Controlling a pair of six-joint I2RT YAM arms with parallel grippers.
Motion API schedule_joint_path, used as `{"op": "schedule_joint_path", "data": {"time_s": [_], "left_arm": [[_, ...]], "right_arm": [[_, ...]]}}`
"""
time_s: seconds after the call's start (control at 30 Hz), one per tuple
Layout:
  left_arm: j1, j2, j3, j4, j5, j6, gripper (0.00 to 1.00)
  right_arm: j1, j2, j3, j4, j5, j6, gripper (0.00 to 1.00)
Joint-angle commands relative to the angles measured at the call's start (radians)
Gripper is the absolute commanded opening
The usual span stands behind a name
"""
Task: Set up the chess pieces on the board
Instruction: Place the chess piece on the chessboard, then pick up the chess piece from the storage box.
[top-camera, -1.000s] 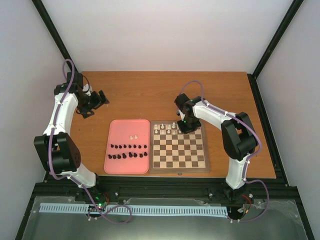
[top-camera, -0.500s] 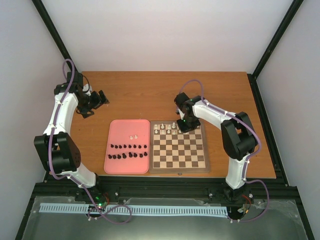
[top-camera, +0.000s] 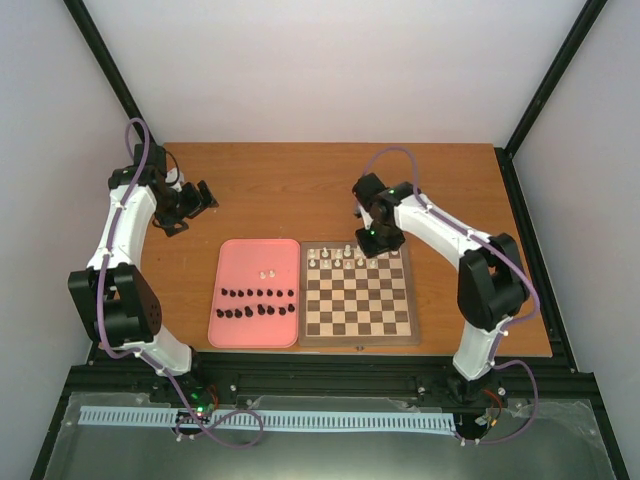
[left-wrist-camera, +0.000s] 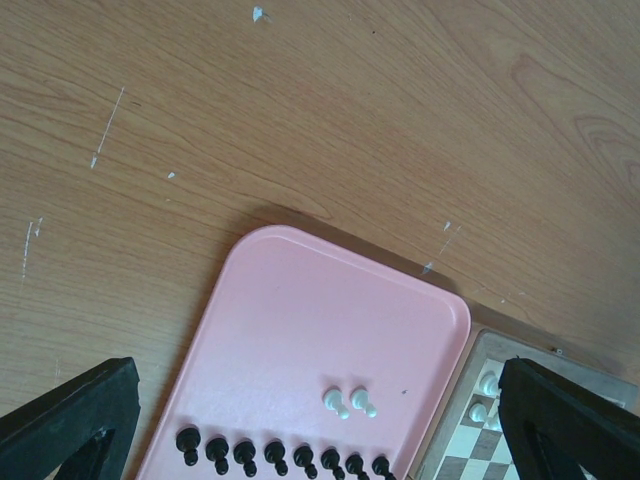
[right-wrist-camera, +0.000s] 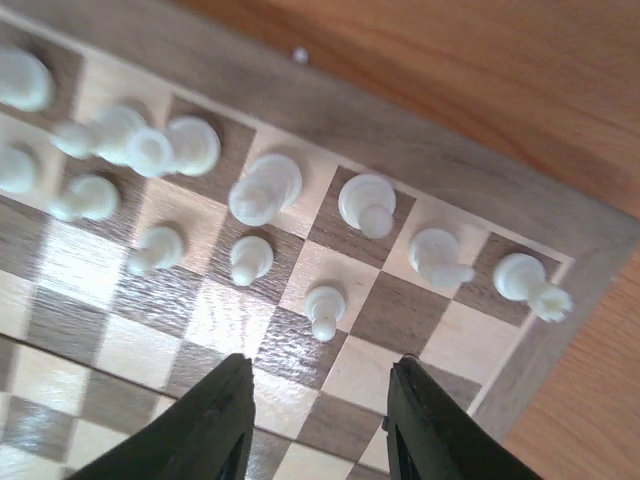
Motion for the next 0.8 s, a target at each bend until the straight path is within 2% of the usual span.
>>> {"op": "schedule_joint_path", "data": {"time_s": [0.0,0.13,0.27,0.37,0.6,0.67,0.77], "left_arm": [[0.000,0.009,0.038,-0.005,-0.007,0.020,1.00],[0.000,0.007,0.041,-0.006,-0.009,0.015,1.00],[0.000,-0.008,0.048,-0.005,-0.029,0.006,1.00],[0.000,-0.017,0.046,-0.006,-0.036,0.006,1.00],[0.000,-0.017,0.046,-0.013,-0.041,0.006,1.00],[0.000,-0.016,0.048,-0.013,-0.041,0.006,1.00],[0.000,-0.016,0.043,-0.012,-0.038,0.005,1.00]], "right_arm": [[-0.009,-0.092,0.080,-0.054,-0.001,0.010,0.41],[-0.003,-0.088,0.148,-0.060,-0.078,0.023,0.44],[0.051,-0.018,0.264,-0.062,-0.104,0.032,0.46],[0.118,0.081,0.399,-0.076,-0.122,0.022,0.46],[0.281,0.372,0.842,-0.152,-0.225,-0.025,0.46],[0.308,0.438,0.917,-0.162,-0.244,-0.032,0.46],[0.317,0.496,0.923,-0.149,-0.289,-0.032,0.46]]}}
